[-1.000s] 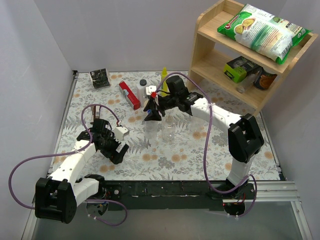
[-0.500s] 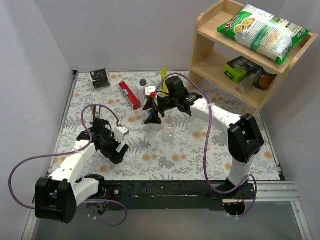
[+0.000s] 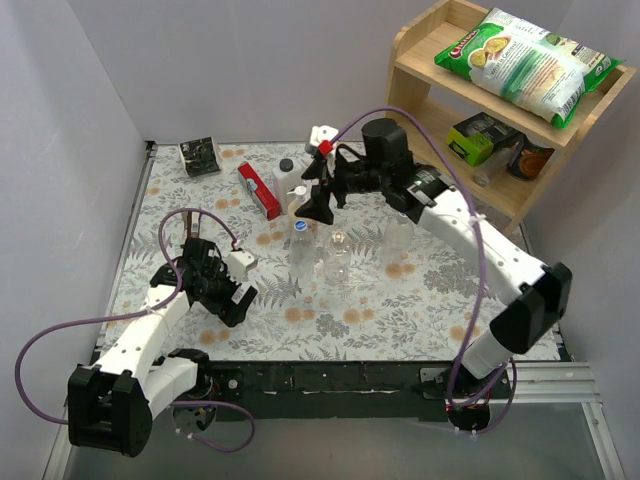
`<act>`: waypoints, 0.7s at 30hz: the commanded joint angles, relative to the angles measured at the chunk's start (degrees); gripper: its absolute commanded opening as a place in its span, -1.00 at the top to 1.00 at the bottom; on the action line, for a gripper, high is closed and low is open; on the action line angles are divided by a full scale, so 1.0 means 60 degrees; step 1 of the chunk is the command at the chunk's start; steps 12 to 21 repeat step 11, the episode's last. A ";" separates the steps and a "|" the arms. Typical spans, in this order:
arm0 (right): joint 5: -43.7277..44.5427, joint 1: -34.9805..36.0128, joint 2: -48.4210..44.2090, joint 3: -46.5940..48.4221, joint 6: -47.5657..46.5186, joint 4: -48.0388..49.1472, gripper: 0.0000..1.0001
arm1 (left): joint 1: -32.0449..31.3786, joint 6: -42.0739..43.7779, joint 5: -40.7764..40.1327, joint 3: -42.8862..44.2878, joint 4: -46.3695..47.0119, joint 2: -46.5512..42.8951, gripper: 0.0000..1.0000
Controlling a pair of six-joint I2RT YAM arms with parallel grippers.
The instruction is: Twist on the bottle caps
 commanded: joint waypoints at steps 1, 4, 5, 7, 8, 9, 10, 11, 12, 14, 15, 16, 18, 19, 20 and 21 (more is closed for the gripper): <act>0.3493 -0.0006 -0.0992 0.0705 0.0587 -0.1488 -0.86 | 0.0117 -0.0688 -0.0690 0.0474 0.0657 -0.0198 -0.96; 0.5510 -0.0006 -0.1183 0.1116 -0.0217 -0.2936 -0.86 | 0.0599 -0.1448 -0.0797 0.1250 0.1214 -0.0066 -0.96; 0.5868 -0.0021 -0.1271 0.1233 -0.0481 -0.3231 -0.86 | 0.0731 -0.1728 -0.0796 0.2006 0.1519 0.0036 -0.97; 0.6672 -0.0006 -0.1563 0.1161 -0.1039 -0.3745 -0.86 | 0.0966 -0.2443 -0.0796 0.2859 0.1814 0.0460 -0.96; 0.6793 0.0008 -0.1623 0.1161 -0.1171 -0.3906 -0.86 | 0.1039 -0.2637 -0.0782 0.3676 0.2149 0.0636 -0.96; 0.6968 0.0023 -0.1624 0.1248 -0.1216 -0.4226 -0.86 | 0.1200 -0.2827 -0.0767 0.4177 0.2312 0.0826 -0.96; 0.7216 0.0023 -0.1551 0.1379 -0.1115 -0.4331 -0.87 | 0.1259 -0.3032 -0.0781 0.4646 0.2400 0.1292 -0.96; 0.7262 0.0023 -0.1507 0.1526 -0.1114 -0.4361 -0.86 | 0.1303 -0.3469 -0.0970 0.5115 0.2561 0.1543 -0.96; 0.7262 0.0023 -0.1507 0.1526 -0.1114 -0.4361 -0.86 | 0.1303 -0.3469 -0.0970 0.5115 0.2561 0.1543 -0.96; 0.7262 0.0023 -0.1507 0.1526 -0.1114 -0.4361 -0.86 | 0.1303 -0.3469 -0.0970 0.5115 0.2561 0.1543 -0.96; 0.7262 0.0023 -0.1507 0.1526 -0.1114 -0.4361 -0.86 | 0.1303 -0.3469 -0.0970 0.5115 0.2561 0.1543 -0.96; 0.7262 0.0023 -0.1507 0.1526 -0.1114 -0.4361 -0.86 | 0.1303 -0.3469 -0.0970 0.5115 0.2561 0.1543 -0.96; 0.7262 0.0023 -0.1507 0.1526 -0.1114 -0.4361 -0.86 | 0.1303 -0.3469 -0.0970 0.5115 0.2561 0.1543 -0.96; 0.7262 0.0023 -0.1507 0.1526 -0.1114 -0.4361 -0.86 | 0.1303 -0.3469 -0.0970 0.5115 0.2561 0.1543 -0.96; 0.7262 0.0023 -0.1507 0.1526 -0.1114 -0.4361 -0.86 | 0.1303 -0.3469 -0.0970 0.5115 0.2561 0.1543 -0.96; 0.7262 0.0023 -0.1507 0.1526 -0.1114 -0.4361 -0.86 | 0.1303 -0.3469 -0.0970 0.5115 0.2561 0.1543 -0.96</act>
